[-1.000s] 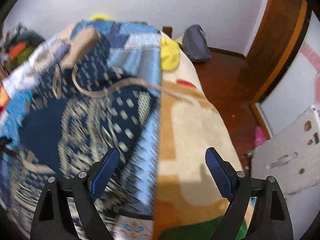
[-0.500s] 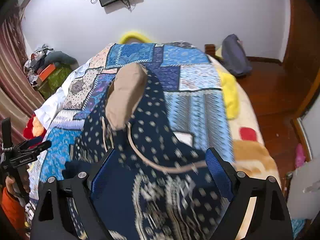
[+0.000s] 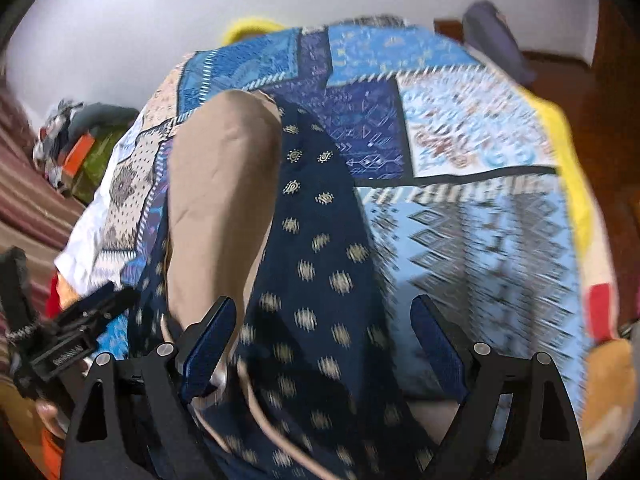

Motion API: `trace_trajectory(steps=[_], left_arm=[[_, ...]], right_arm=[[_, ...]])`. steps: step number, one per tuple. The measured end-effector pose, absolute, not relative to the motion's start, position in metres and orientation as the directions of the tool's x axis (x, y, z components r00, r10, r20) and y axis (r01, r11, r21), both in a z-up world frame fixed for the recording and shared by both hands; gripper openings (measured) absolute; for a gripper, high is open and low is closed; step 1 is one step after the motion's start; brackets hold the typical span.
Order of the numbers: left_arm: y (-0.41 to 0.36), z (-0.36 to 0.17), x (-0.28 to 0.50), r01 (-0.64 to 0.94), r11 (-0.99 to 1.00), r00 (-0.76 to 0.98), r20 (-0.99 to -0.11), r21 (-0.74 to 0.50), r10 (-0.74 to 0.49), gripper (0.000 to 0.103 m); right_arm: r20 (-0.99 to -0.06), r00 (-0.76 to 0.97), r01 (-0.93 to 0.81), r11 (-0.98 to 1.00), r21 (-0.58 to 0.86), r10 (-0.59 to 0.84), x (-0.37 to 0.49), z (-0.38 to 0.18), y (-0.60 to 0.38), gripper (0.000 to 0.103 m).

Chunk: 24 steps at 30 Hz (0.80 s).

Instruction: Fold large clothes

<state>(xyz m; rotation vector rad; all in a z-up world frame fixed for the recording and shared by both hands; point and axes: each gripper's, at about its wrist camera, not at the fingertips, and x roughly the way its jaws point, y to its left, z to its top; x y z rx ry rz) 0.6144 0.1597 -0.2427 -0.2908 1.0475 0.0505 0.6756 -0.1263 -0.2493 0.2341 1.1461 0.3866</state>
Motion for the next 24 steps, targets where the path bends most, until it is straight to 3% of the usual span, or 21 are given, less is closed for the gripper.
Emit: trace_trajectory(steps=[2,5,8,9,11,24], left_arm=[[0.163,-0.253,0.624,-0.199,0.937,0.505,-0.850,-0.287,-0.153,0.080],[0.163,-0.255,0.628,-0.210,0.911,0.530,-0.824,-0.356,-0.200,0.069],[0.157,-0.253,0.629,-0.182,0.893,0.537,-0.802,-0.413,-0.262,0.040],[0.152,-0.250,0.629,-0.168,0.895,0.533,-0.802,-0.413,-0.270,0.030],[0.141,-0.243,0.627,-0.139,0.914,0.523,-0.812,-0.382,-0.260,0.005],[0.101,-0.145,0.514,0.095,0.967,0.586,-0.772,-0.236,-0.246,0.005]], right_arm=[[-0.834,0.344,-0.152,0.902,0.404,0.432,0.687,-0.258,-0.123,0.084],[-0.822,0.372,-0.179,0.902,0.392,0.431,0.693,-0.259,-0.113,0.061],[-0.817,0.378,-0.218,0.900,0.378,0.435,0.691,-0.256,-0.104,0.036],[-0.811,0.378,-0.235,0.893,0.383,0.447,0.688,-0.254,-0.103,0.023],[-0.794,0.374,-0.249,0.877,0.412,0.479,0.682,-0.249,-0.102,0.012],[-0.718,0.407,-0.440,0.810,0.388,0.564,0.561,-0.166,-0.119,0.009]])
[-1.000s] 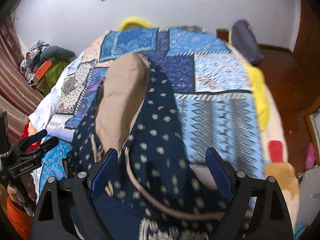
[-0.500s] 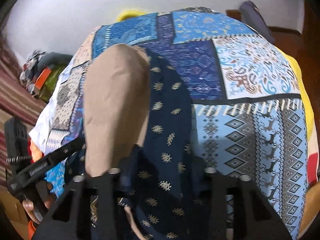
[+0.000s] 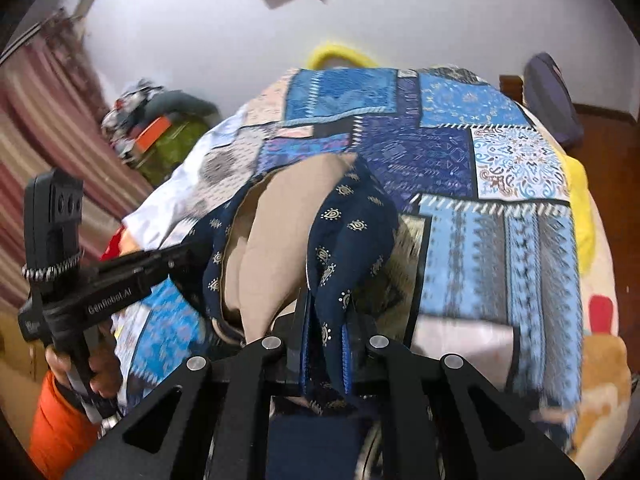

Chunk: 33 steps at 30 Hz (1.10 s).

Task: Fold large clothes
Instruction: 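Fold the hood side over the body with the right gripper while the left gripper holds the hem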

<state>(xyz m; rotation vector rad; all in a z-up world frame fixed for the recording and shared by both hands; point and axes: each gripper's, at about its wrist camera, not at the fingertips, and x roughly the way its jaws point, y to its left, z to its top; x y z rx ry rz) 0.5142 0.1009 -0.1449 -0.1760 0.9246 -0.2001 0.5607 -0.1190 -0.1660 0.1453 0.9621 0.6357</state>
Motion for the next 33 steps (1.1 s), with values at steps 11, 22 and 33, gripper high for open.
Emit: trace_trajectory(steps=[11,22,33], left_arm=[[0.083,-0.197,0.397,0.128,0.975,0.478,-0.850,-0.184,-0.223,0.005],[0.088,-0.258,0.370,0.064,0.990,0.431,-0.891,-0.124,-0.140,0.013],[0.095,-0.226,0.358,0.064,0.994,0.467,-0.878,-0.084,-0.104,0.055]], right_arm=[[-0.781,0.359,-0.471,0.821,0.322,0.511,0.425,-0.199,-0.139,0.010],[-0.886,0.435,-0.429,0.902,-0.049,0.159,0.381,-0.249,-0.149,0.010],[-0.867,0.455,-0.381,0.924,0.019,0.205,0.376,-0.212,-0.188,0.011]])
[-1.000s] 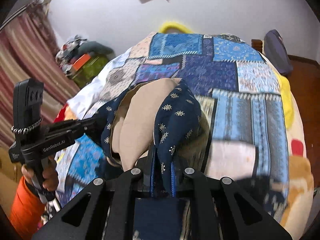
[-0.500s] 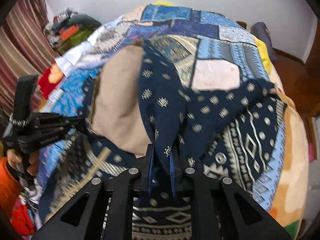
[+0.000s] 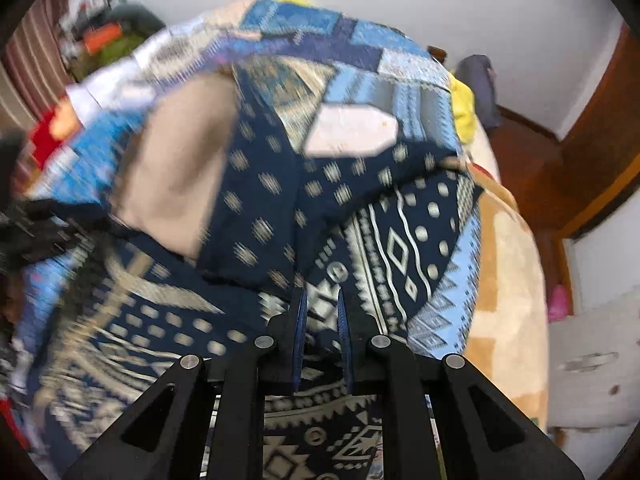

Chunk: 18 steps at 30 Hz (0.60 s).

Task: Fold large clothes
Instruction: 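Fold the hood side over the body with the right gripper while the left gripper holds the hem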

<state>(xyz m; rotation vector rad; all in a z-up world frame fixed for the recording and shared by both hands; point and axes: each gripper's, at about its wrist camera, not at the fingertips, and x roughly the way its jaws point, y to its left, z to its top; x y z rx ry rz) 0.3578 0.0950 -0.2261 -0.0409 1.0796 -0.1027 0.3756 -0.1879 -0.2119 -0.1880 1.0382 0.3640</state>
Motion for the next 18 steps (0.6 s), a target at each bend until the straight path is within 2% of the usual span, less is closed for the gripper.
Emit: trace_trajectory(steps=[4,6,11,18], left_arm=[[0.103,-0.199,0.370,0.049,0.998,0.538,-0.840,-0.049,-0.068,0.070],[0.107,-0.192,0.384,0.045,0.998,0.551,-0.833,-0.037,-0.055,0.073],[0.112,-0.190,0.429,0.031,0.999,0.554,-0.832,-0.031,-0.043,0.073],[0.109,-0.228,0.501,0.011,0.997,0.486,-0.871,-0.073,-0.069,0.073]], right_arm=[[-0.824,0.492,-0.396,0.915,0.076,0.281,0.390,-0.180,-0.181,0.011],[-0.811,0.502,-0.409,0.909,0.083,0.300,0.406,-0.170,-0.170,0.011],[-0.809,0.497,-0.459,0.886,0.063,0.315,0.438,-0.166,-0.131,0.011],[-0.843,0.450,-0.484,0.874,0.046,0.294,0.495,-0.196,-0.082,0.011]])
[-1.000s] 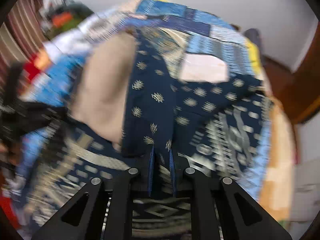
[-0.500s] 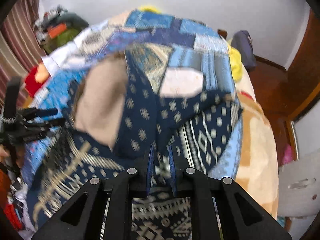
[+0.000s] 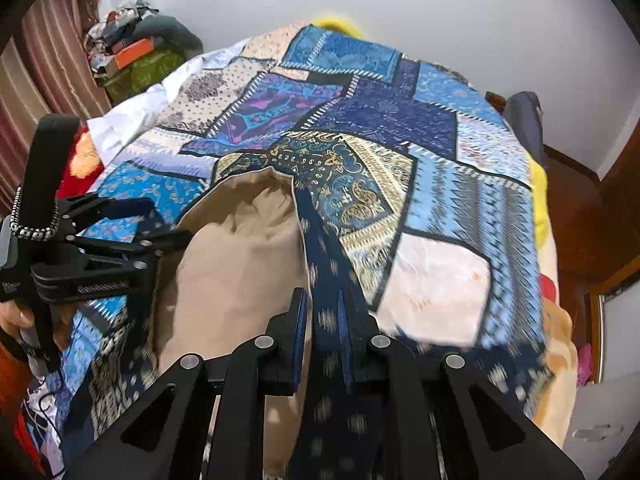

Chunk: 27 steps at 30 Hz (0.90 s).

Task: Fold large clothes
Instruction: 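Fold the hood side over the body with the right gripper while the left gripper holds the hem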

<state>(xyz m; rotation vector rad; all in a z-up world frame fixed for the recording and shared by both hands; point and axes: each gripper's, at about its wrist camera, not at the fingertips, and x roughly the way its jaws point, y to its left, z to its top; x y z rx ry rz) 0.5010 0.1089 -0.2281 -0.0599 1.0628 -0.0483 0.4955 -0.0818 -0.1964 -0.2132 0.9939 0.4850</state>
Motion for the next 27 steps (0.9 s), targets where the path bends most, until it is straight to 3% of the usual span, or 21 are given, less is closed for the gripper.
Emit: trace_trajectory(steps=[5,8,9,10,14,22,27], left_arm=[[0.094,-0.237,0.539,0.055,0.990,0.481,-0.865,-0.130,-0.140,0.068],[0.083,-0.242,0.558,0.086,0.986,0.459,-0.873,-0.142,-0.166,0.031],[0.079,-0.244,0.563,0.089,0.986,0.444,-0.880,-0.143,-0.167,0.014],[0.075,-0.243,0.565,0.089,0.986,0.437,-0.883,-0.144,-0.169,0.007],[0.060,-0.214,0.543,0.123,0.981,0.494,-0.848,-0.152,-0.193,0.005],[0.017,-0.135,0.428,0.338,0.931,0.565,-0.762,-0.136,-0.316,0.005],[-0.002,-0.127,0.356,0.434,0.892,0.530,-0.765,-0.128,-0.367,0.005]], right_arm=[[-0.845,0.432,-0.475,0.876,0.084,0.315,0.515,-0.208,-0.079,0.010],[-0.840,0.423,-0.477,0.872,0.112,0.339,0.515,-0.209,-0.087,0.011],[-0.839,0.423,-0.473,0.873,0.118,0.343,0.513,-0.208,-0.092,0.010],[-0.838,0.423,-0.466,0.876,0.124,0.344,0.512,-0.208,-0.097,0.010],[-0.834,0.418,-0.434,0.886,0.164,0.359,0.502,-0.203,-0.123,0.011],[-0.816,0.465,-0.376,0.911,0.169,0.344,0.453,-0.171,-0.179,0.011],[-0.792,0.493,-0.359,0.913,0.192,0.361,0.409,-0.142,-0.201,0.011]])
